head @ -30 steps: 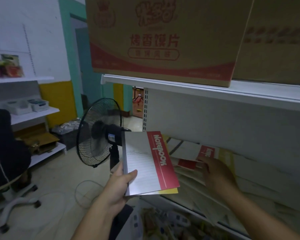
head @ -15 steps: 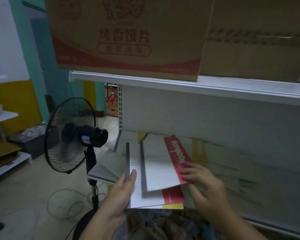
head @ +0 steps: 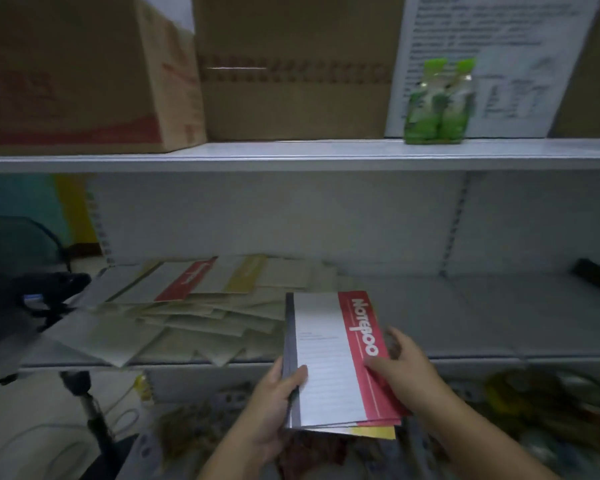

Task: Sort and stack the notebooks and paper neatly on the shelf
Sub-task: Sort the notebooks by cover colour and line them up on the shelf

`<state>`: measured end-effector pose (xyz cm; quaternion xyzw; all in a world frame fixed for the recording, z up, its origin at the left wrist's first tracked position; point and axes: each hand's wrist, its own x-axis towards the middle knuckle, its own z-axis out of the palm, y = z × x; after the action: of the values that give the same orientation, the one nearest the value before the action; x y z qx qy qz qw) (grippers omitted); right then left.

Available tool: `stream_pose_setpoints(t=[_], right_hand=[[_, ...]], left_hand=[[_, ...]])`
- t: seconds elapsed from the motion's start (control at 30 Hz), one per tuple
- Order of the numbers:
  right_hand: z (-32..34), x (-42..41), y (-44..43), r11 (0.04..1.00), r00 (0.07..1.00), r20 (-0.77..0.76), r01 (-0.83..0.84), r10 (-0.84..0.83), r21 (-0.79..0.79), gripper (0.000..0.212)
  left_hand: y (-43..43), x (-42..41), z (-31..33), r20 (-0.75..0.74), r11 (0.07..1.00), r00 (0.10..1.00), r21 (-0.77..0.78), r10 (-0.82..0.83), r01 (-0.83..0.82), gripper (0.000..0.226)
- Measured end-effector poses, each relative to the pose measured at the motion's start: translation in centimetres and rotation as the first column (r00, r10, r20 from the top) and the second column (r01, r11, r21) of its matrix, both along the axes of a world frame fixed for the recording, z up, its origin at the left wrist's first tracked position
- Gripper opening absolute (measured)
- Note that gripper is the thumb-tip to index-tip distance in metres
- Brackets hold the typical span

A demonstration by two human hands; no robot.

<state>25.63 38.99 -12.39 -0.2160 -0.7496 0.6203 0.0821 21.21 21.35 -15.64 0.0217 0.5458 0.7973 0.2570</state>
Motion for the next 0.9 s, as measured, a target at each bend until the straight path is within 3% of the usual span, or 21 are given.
stream_pose_setpoints(t=[0.1, 0.37, 0.47, 0.73, 0.8, 0.9], right_hand=[[-1.4, 4.4, 5.3, 0.996, 0.994, 0.092, 0.066, -0.06, -0.063, 0.042], [-4.0, 15.2, 17.4, 0.936, 0.956, 0.08, 0.292, -0.282, -0.197, 0.044], [-4.5, 17.8, 20.9, 0.917, 0.946, 0.07, 0.323, -0.316, -0.232, 0.046], [-3.8, 20.8, 29.3, 0.892, 0.899, 0.083, 0.438, -0.43, -0.116, 0.043], [-3.3, 20.9, 32.2, 0.876, 0.881, 0.07, 0.472, -0.467, -0.101, 0.047], [-2.5, 20.6, 36.7, 0.861, 0.866, 0.041, 0.499, -0.498, -0.094, 0.056]], left_hand=[[7.7, 3.8, -1.4, 0.062, 0.998, 0.998, 0.054, -0.017, 0.014, 0.017], [20.8, 10.9, -2.6, 0.269, 0.961, 0.923, 0.063, -0.277, 0.27, 0.032], [24.8, 12.2, -2.1, 0.28, 0.947, 0.907, 0.029, -0.315, 0.32, 0.038], [35.8, 12.6, -2.3, 0.299, 0.918, 0.871, 0.061, -0.39, 0.391, 0.056], [39.1, 11.8, -2.4, 0.289, 0.92, 0.873, 0.105, -0.392, 0.378, 0.053], [44.3, 10.6, -1.6, 0.296, 0.86, 0.807, 0.149, -0.51, 0.489, 0.044]])
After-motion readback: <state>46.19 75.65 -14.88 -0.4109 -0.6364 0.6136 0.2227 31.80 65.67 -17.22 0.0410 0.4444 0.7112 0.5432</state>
